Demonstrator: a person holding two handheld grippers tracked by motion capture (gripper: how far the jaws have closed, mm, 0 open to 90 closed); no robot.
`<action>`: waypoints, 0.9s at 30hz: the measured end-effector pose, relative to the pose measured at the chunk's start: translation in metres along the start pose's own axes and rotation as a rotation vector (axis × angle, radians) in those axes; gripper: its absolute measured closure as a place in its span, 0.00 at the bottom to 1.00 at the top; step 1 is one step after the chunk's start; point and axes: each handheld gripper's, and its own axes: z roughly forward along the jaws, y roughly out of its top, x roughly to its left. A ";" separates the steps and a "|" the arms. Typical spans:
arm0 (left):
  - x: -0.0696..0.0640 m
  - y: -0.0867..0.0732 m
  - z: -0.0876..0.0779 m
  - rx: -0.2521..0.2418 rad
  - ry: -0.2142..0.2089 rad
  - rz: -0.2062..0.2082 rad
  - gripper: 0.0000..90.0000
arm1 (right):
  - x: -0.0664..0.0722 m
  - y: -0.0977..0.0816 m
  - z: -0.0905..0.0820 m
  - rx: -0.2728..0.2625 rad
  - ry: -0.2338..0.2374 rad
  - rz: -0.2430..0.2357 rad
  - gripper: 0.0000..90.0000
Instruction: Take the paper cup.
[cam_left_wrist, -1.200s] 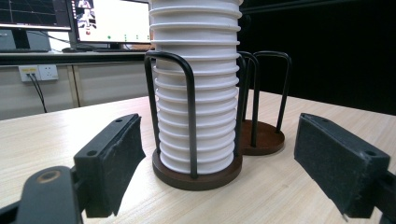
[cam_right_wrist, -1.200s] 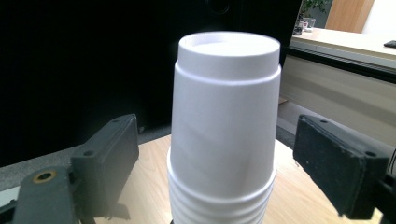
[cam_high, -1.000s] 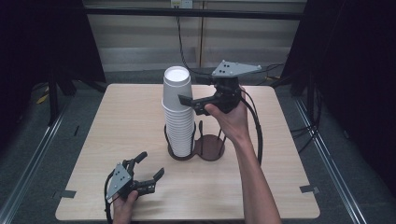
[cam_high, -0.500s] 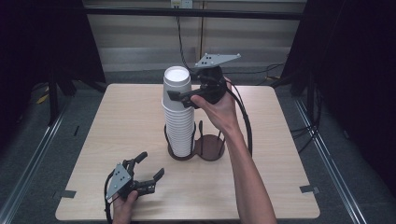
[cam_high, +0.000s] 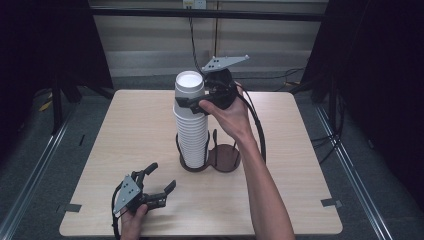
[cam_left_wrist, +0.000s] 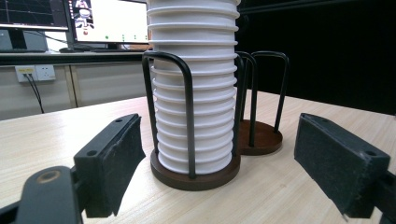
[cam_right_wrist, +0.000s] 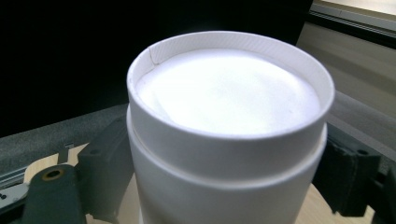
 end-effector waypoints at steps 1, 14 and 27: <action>0.000 0.000 0.000 0.000 0.000 0.000 0.17 | 0.000 0.000 0.000 0.002 -0.002 -0.001 0.20; 0.000 0.000 0.000 0.000 0.000 0.000 0.17 | 0.001 0.003 0.000 0.021 -0.007 -0.002 0.21; 0.000 0.000 0.000 0.000 0.000 0.000 0.17 | 0.003 0.007 -0.003 -0.029 -0.021 0.000 0.22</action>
